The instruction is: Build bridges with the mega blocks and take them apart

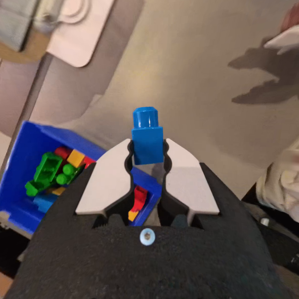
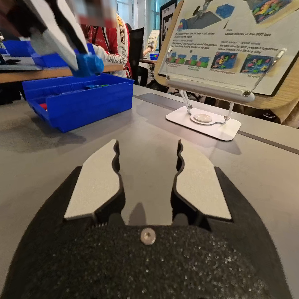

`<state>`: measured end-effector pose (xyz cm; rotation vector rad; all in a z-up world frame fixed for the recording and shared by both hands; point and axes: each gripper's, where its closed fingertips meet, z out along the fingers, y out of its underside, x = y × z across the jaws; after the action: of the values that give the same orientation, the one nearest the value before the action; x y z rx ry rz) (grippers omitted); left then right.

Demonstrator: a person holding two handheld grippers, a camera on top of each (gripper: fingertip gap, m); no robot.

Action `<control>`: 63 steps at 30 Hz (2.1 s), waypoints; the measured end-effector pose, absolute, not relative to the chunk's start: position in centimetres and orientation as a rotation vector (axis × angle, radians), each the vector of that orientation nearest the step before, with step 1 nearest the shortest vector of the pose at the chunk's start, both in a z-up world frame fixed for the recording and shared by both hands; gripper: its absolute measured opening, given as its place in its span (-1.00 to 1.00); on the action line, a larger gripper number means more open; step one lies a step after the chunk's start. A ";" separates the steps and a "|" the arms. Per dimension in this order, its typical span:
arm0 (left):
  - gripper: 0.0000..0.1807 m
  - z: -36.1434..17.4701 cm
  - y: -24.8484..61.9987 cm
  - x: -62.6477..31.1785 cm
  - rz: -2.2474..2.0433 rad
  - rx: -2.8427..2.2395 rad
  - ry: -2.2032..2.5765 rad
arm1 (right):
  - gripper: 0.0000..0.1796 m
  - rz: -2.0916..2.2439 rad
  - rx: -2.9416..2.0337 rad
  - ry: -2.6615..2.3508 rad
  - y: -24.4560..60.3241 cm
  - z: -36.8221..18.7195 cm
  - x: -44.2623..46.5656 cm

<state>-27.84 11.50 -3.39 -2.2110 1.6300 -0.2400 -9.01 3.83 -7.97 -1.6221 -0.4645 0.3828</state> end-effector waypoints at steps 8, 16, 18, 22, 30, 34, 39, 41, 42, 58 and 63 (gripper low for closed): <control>-0.61 -14.8 12.4 -21.5 -0.135 -2.480 1.545 | -0.26 0.315 -1.638 -0.495 3.9 -8.7 -9.0; -0.61 -18.1 13.1 -20.8 -0.225 -2.500 1.574 | -0.28 0.303 -1.658 -0.516 3.8 -9.4 -9.2; -0.61 -18.4 12.8 -20.9 -0.241 -2.501 1.580 | -0.28 0.310 -1.667 -0.518 3.8 -9.5 -9.3; -0.46 -18.4 12.7 -21.1 -0.300 -2.536 1.507 | -0.29 0.305 -1.672 -0.524 3.8 -9.7 -9.3; -0.30 -8.1 9.2 -27.6 -0.425 -2.332 1.182 | -0.29 0.332 -1.672 -0.536 3.5 -9.7 -9.7; -0.09 -2.8 8.0 -36.6 -0.331 -2.219 0.818 | -0.29 0.347 -1.677 -0.544 3.5 -9.8 -10.0; 0.03 -2.3 5.4 -45.3 -0.296 -2.147 0.455 | -0.29 0.336 -1.671 -0.565 3.4 -9.8 -10.5; 0.02 -3.3 4.3 -46.2 -0.322 -2.130 0.412 | -0.29 0.326 -1.672 -0.579 3.3 -9.9 -10.7; 0.01 -4.1 3.9 -46.5 -0.312 -2.140 0.407 | -0.29 0.320 -1.672 -0.586 3.3 -9.9 -10.8; -0.11 -9.3 9.7 -42.8 0.008 -2.544 1.032 | -0.29 0.285 -1.677 -0.608 3.3 -10.2 -10.7; -0.12 -12.4 9.4 -43.8 0.125 -2.474 1.646 | -0.30 0.299 -1.679 -0.610 3.2 -10.2 -10.8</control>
<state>-43.78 9.43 -12.45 -2.4736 1.6457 0.1252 -10.78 3.22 -10.23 -1.6792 -0.6099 0.2992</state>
